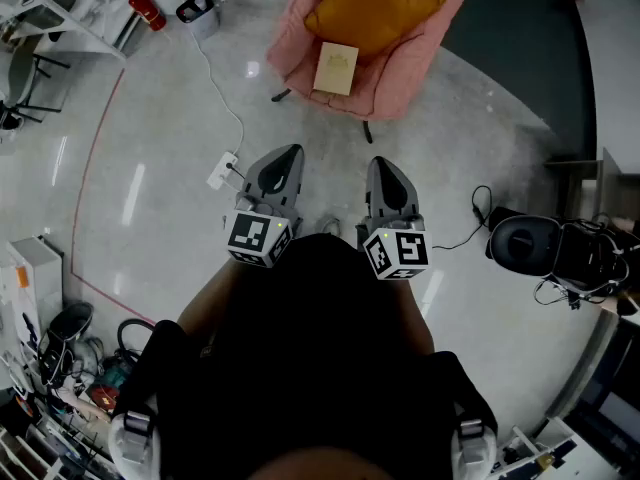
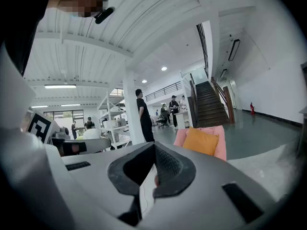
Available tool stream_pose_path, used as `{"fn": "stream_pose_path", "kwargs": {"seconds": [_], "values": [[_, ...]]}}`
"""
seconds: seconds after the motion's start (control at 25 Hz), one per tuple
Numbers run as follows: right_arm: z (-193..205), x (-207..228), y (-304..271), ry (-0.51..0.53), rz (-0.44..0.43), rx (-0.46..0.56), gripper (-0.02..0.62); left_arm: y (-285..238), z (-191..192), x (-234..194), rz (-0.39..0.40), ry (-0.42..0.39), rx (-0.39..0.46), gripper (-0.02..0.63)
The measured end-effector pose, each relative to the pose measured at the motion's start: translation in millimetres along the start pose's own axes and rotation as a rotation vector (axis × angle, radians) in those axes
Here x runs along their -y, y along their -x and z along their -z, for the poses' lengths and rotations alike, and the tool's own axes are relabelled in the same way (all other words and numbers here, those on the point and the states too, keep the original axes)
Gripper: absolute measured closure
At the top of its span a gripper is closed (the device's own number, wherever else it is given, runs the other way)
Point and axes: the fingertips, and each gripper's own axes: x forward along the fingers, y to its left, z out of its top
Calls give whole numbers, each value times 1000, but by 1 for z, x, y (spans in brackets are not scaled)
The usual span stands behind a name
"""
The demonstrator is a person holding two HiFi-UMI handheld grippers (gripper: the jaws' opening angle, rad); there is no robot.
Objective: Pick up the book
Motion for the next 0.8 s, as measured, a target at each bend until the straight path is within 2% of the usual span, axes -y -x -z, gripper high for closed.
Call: {"fn": "stream_pose_path", "kwargs": {"seconds": [0.52, 0.8], "values": [[4, -19, -6, 15, 4, -11, 594, 13, -4, -15, 2, 5, 9, 598], [5, -32, -10, -14, 28, -5, 594, 24, -6, -29, 13, 15, 8, 598]]}}
